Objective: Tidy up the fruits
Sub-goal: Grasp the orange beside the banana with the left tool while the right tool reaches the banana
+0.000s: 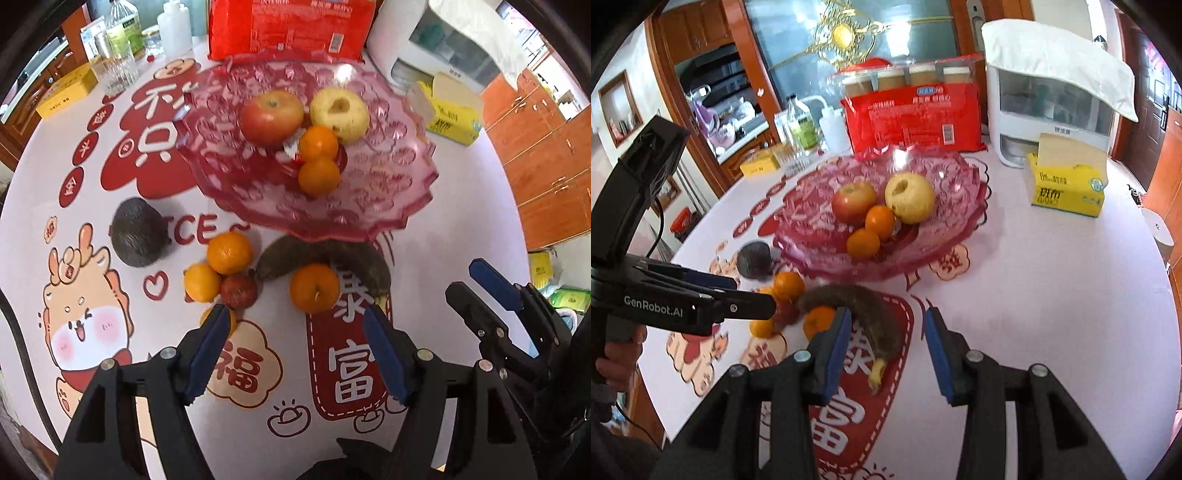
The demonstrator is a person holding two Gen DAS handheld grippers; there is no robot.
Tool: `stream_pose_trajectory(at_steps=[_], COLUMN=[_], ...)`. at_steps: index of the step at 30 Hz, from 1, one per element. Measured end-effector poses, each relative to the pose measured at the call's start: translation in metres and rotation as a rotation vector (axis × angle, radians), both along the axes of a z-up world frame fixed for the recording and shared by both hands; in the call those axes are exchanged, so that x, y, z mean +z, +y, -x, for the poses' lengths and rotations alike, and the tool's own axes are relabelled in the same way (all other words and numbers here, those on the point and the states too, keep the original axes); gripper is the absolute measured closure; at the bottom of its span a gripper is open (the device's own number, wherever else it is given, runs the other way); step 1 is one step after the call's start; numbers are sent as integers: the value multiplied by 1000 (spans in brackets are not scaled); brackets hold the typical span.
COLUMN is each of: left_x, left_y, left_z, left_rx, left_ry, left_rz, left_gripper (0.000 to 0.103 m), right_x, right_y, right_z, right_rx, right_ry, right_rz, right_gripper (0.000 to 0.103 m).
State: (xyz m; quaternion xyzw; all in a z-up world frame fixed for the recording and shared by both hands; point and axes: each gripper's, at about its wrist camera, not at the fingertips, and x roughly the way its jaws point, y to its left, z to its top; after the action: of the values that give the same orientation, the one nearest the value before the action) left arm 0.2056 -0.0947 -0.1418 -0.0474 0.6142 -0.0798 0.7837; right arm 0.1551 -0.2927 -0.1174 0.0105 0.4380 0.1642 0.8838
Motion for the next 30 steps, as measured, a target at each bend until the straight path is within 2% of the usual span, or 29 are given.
stream_pose_trajectory(at_steps=[10,16,23,30], left_x=[-35,-52,-63,-73], left_y=[-4,-7,-17,-27], left_z=[-5,-10,-16,-30], left_rx=[14,14,8,6], left_ry=[36,40,52,66], left_rz=[41,79,45,23], left_gripper=[30,30,30,33], right_x=[-31,-51,-71,-82], right_y=[4,12,23,26], right_z=[4,1,-4,-16], right_rx=[113,183,268,266], right_ry=[63,62,19,-13], right_rz=[47,66,118,90], right_gripper=[61,58,58,58])
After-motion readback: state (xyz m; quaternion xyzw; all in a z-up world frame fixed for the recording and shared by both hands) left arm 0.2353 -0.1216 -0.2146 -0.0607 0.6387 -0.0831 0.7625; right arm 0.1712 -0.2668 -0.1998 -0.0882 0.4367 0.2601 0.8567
